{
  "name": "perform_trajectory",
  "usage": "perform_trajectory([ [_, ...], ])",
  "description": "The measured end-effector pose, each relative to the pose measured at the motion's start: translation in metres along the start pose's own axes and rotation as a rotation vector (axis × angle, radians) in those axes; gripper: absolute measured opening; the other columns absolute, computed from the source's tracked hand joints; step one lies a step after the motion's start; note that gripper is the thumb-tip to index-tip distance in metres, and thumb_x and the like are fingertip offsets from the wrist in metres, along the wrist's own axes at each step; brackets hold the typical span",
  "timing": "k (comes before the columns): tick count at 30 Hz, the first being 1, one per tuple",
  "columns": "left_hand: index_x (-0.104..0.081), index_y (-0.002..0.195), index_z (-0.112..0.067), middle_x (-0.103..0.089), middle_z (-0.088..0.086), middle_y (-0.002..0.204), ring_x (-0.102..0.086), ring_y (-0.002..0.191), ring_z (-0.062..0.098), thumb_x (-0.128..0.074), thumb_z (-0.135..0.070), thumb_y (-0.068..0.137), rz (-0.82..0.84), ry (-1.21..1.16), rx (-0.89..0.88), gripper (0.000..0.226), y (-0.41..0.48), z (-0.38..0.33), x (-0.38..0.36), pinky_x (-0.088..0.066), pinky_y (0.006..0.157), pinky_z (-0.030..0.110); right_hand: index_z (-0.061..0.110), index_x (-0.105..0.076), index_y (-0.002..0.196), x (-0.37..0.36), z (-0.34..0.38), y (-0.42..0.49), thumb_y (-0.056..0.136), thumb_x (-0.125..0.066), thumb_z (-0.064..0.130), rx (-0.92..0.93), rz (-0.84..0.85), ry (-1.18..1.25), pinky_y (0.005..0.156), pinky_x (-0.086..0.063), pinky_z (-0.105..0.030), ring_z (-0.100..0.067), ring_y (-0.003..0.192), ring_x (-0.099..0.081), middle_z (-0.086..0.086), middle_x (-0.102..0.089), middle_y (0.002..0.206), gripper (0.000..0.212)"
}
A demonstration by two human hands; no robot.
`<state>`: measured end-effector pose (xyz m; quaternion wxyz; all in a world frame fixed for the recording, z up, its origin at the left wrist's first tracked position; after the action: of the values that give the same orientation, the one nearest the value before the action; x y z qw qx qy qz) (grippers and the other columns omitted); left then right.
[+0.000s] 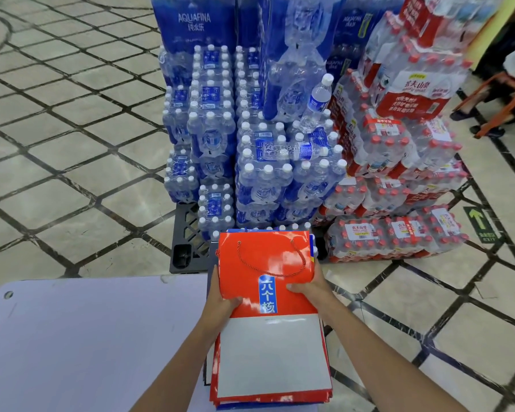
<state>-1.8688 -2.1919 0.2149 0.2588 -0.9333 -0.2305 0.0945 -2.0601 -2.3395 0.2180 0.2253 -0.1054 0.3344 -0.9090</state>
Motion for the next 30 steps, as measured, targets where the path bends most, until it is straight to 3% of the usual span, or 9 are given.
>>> perform_trajectory([
  [3, -0.031, 0.133, -0.053, -0.063, -0.008, 0.123, -0.066, 0.109, 0.018, -0.084, -0.038, 0.06, 0.0, -0.012, 0.002, 0.092, -0.005, -0.001, 0.004, -0.057, 0.086, 0.045, 0.046, -0.03, 0.137, -0.001, 0.001, -0.005, 0.075, -0.082, 0.008, 0.059, 0.013, -0.015, 0.077, -0.058, -0.036, -0.018, 0.104, -0.066, 0.004, -0.063, 0.12, 0.09],
  [7, -0.024, 0.144, -0.043, -0.058, -0.006, 0.131, -0.065, 0.11, 0.018, -0.076, -0.048, 0.075, -0.013, -0.025, 0.025, 0.086, -0.015, 0.004, 0.006, -0.056, 0.09, 0.045, 0.045, -0.04, 0.132, 0.0, 0.0, -0.02, 0.083, -0.075, 0.037, 0.068, -0.016, 0.052, 0.078, -0.059, -0.033, -0.015, 0.1, -0.069, 0.008, -0.065, 0.119, 0.061],
  [12, -0.025, 0.146, -0.039, -0.058, -0.001, 0.132, -0.067, 0.108, 0.019, -0.071, -0.052, 0.078, -0.023, -0.054, 0.085, 0.083, -0.026, 0.017, 0.001, -0.056, 0.089, 0.046, 0.041, -0.046, 0.133, 0.0, -0.011, -0.026, 0.082, -0.078, 0.025, 0.055, 0.022, 0.056, 0.079, -0.06, -0.036, -0.015, 0.098, -0.071, 0.003, -0.069, 0.118, 0.062],
  [16, -0.024, 0.147, -0.038, -0.055, -0.003, 0.135, -0.065, 0.11, 0.017, -0.061, -0.043, 0.09, -0.061, 0.007, 0.049, 0.068, -0.022, 0.015, 0.004, -0.055, 0.092, 0.043, 0.043, -0.045, 0.135, -0.001, -0.009, -0.021, 0.088, -0.071, 0.011, 0.025, 0.045, 0.059, 0.078, -0.06, -0.042, -0.021, 0.095, -0.072, 0.001, -0.072, 0.111, 0.063],
  [18, -0.025, 0.145, -0.039, -0.057, -0.004, 0.131, -0.066, 0.107, 0.013, -0.055, -0.04, 0.094, -0.069, 0.059, 0.02, 0.059, -0.02, 0.014, 0.005, -0.057, 0.086, 0.035, 0.045, -0.043, 0.135, -0.003, -0.009, -0.021, 0.09, -0.066, 0.006, 0.015, 0.048, 0.039, 0.075, -0.06, -0.041, -0.022, 0.093, -0.073, 0.001, -0.072, 0.11, 0.064],
  [23, -0.008, 0.146, -0.042, -0.061, -0.005, 0.118, -0.069, 0.091, 0.009, -0.048, -0.041, 0.096, -0.109, 0.216, -0.002, 0.064, -0.017, 0.008, 0.004, -0.055, 0.07, 0.015, 0.045, -0.038, 0.139, 0.0, -0.015, -0.022, 0.093, -0.059, 0.002, 0.025, 0.015, 0.035, 0.077, -0.059, -0.041, -0.021, 0.095, -0.072, 0.001, -0.07, 0.114, 0.067],
  [25, -0.005, 0.149, -0.04, -0.062, -0.003, 0.122, -0.069, 0.094, 0.011, -0.048, -0.049, 0.093, -0.11, 0.267, -0.007, 0.071, -0.014, 0.007, 0.005, -0.057, 0.077, 0.022, 0.049, -0.034, 0.138, 0.0, -0.014, -0.023, 0.095, -0.058, 0.003, 0.028, 0.015, 0.026, 0.074, -0.059, -0.039, -0.021, 0.095, -0.071, 0.002, -0.068, 0.115, 0.067],
  [28, -0.001, 0.151, -0.041, -0.057, -0.001, 0.131, -0.063, 0.108, 0.02, -0.042, -0.082, 0.077, -0.137, 0.357, -0.012, 0.094, -0.007, 0.013, 0.011, -0.051, 0.097, 0.046, 0.052, -0.028, 0.139, 0.001, -0.012, -0.024, 0.096, -0.057, 0.006, 0.045, 0.014, 0.003, 0.074, -0.059, -0.036, -0.019, 0.097, -0.07, 0.003, -0.066, 0.118, 0.07],
  [30, 0.001, 0.151, -0.04, -0.056, -0.001, 0.133, -0.061, 0.111, 0.02, -0.037, -0.091, 0.067, -0.138, 0.381, 0.009, 0.106, -0.004, 0.019, 0.013, -0.048, 0.1, 0.048, 0.058, -0.028, 0.135, 0.002, -0.011, -0.026, 0.096, -0.059, 0.009, 0.077, 0.025, -0.034, 0.078, -0.059, -0.036, -0.016, 0.101, -0.069, 0.004, -0.064, 0.123, 0.07],
])
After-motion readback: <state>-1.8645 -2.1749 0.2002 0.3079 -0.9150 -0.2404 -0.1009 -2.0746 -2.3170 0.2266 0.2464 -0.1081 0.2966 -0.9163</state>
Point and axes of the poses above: each hand's wrist, its own y-axis towards the middle knuckle, its own x-axis out of the back of the hand, z = x × y, the point moved 7 cm from there along y, towards the middle knuckle
